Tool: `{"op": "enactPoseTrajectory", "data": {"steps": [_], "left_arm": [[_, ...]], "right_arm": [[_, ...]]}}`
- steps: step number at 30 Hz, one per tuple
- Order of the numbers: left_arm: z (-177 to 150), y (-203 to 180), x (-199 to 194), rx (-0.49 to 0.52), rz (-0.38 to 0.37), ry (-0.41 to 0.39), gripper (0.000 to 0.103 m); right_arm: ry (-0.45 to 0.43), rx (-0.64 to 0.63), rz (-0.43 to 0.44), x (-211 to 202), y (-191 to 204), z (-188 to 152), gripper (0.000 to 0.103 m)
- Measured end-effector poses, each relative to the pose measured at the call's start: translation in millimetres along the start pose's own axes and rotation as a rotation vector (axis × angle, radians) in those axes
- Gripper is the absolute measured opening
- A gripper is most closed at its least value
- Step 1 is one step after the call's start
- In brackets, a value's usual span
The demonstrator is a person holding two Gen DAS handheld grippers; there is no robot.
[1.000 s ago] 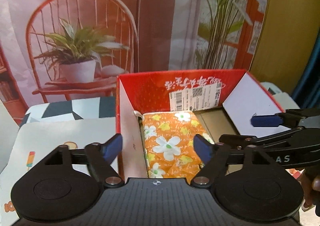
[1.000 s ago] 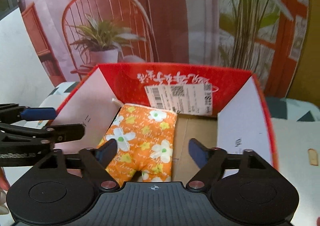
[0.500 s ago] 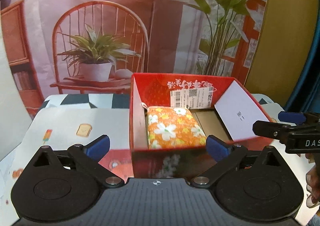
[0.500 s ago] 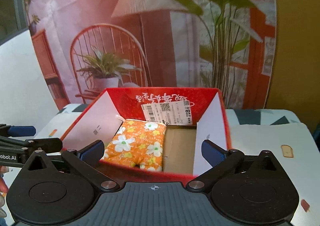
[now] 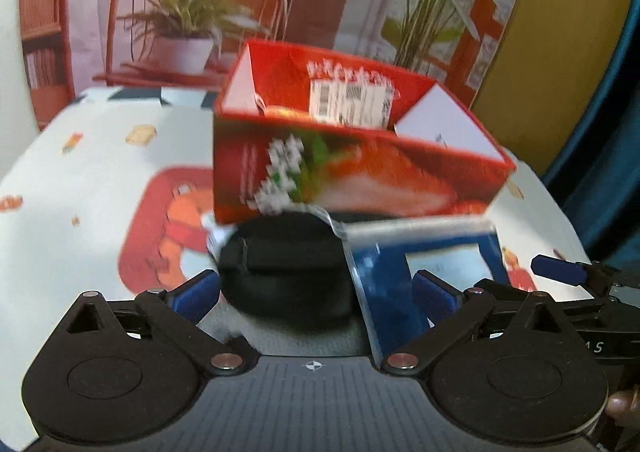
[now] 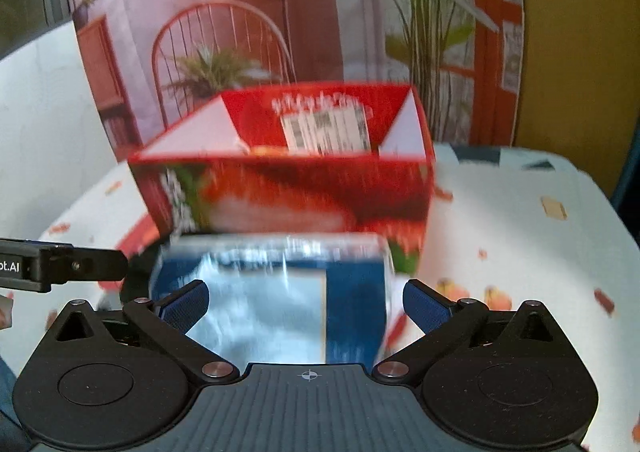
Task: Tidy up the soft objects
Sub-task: 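Move the right tool back toward the blue cotton-pad bag, then grasp the blue cotton-pad bag with the right tool and lift it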
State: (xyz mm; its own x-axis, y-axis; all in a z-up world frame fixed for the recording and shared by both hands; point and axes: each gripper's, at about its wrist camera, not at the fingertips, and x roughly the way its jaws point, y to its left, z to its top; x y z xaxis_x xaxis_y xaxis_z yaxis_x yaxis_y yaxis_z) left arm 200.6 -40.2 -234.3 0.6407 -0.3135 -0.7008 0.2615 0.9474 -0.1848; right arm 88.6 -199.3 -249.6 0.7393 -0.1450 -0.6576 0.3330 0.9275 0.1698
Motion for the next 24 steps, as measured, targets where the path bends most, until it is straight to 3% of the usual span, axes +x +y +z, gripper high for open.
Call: {"op": "enactPoseTrajectory", "data": {"steps": [9,24], "left_arm": [[-26.8,-15.6,15.4,0.095,0.033,0.034,0.103],[-40.7,-2.9,37.5,0.017,-0.003,0.068,0.103]], "right_arm": [[0.061,0.051,0.002,5.2,-8.4,-32.2,0.103],[0.115,0.117,0.029,28.4,-19.0,-50.0,0.103]]}}
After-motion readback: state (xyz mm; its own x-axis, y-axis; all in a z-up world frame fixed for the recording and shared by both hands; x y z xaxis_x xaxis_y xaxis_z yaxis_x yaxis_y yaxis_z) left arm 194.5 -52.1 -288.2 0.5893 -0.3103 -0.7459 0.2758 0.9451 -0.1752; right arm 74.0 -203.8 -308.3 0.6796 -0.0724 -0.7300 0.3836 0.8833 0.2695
